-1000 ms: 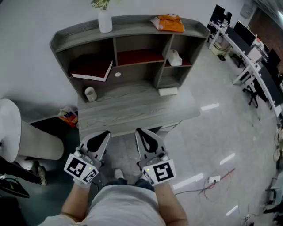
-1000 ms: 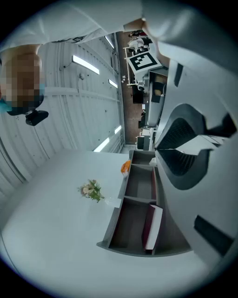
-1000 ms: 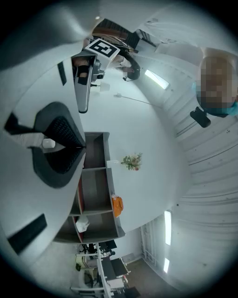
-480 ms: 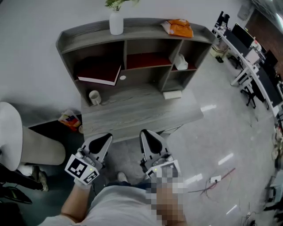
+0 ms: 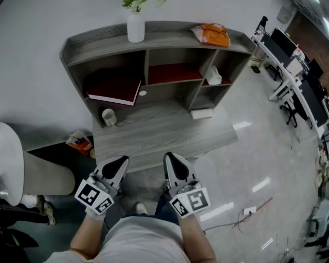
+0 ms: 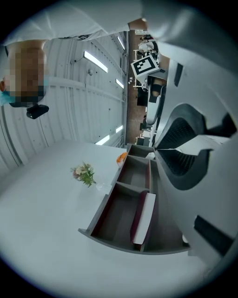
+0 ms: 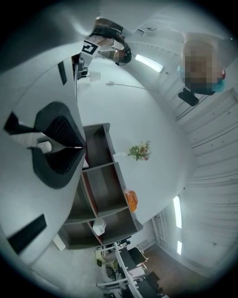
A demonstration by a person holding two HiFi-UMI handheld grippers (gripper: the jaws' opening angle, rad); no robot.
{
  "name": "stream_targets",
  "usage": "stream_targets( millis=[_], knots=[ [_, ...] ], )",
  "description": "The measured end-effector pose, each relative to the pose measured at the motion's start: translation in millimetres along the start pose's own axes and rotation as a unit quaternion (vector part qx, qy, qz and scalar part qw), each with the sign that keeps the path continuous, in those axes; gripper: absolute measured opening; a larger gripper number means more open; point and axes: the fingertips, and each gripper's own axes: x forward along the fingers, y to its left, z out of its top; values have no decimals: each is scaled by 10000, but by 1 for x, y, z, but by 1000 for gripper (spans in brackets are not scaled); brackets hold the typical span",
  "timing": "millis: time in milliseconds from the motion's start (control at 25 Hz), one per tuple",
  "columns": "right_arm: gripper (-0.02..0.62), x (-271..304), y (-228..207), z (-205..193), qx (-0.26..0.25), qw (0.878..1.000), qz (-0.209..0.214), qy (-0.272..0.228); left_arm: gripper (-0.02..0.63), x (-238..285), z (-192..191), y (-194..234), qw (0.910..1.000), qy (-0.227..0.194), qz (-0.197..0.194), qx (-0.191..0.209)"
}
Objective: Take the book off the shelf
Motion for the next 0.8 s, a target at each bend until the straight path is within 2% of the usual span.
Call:
stream_targets(
  millis=[320, 520, 600, 800],
  knots=[
    [20, 52, -56, 8, 185, 9987, 474, 42, 17, 51, 4, 26, 9988, -18, 499, 13],
    [20, 85, -90, 17, 279, 9958, 871, 23, 17, 81, 10, 45, 9942, -171, 1058, -5],
    [20, 96, -102, 20, 318, 9940, 1043, 27, 17, 92, 10, 52, 9918, -226, 1247, -154],
    [20, 120, -127, 28, 420, 9881, 1476, 20, 17, 110, 16, 68, 9808, -642, 1629, -854]
  ],
)
